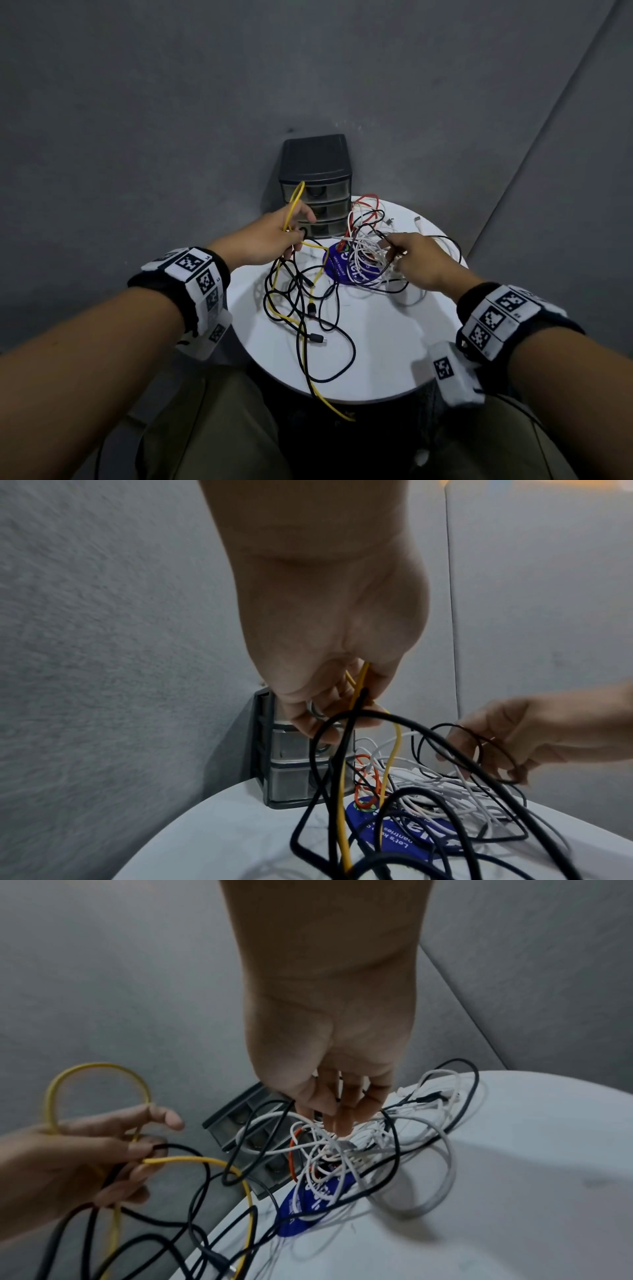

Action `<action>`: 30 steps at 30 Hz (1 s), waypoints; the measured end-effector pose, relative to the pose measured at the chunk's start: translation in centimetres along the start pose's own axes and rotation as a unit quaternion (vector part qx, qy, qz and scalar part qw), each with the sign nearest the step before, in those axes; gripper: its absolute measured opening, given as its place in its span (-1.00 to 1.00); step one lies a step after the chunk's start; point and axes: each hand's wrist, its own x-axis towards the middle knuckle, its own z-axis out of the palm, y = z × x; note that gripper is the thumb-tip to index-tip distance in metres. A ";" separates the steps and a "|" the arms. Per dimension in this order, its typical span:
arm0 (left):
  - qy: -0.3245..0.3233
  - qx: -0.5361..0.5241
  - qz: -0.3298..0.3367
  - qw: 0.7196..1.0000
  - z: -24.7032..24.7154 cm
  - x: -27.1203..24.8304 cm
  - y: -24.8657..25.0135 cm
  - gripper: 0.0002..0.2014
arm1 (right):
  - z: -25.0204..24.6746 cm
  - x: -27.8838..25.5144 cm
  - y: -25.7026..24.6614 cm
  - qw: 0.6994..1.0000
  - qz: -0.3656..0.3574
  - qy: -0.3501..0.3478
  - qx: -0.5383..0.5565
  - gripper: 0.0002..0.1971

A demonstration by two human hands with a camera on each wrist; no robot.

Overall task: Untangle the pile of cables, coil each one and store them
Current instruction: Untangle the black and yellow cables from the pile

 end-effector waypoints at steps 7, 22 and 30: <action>0.014 -0.009 0.017 1.000 -0.2 0.1 0.2 -0.78 | -1.0 0.8 -0.9 0.995 0.022 -0.006 -0.101 -0.46; 0.049 -0.072 0.057 0.995 0.2 0.2 2.1 -0.74 | -1.6 1.8 -4.8 0.989 -0.103 0.097 -0.036 -0.66; 0.078 -0.125 0.102 0.984 0.6 0.0 4.2 -0.77 | 2.5 3.0 -8.6 0.967 -0.120 -0.103 -0.200 -0.57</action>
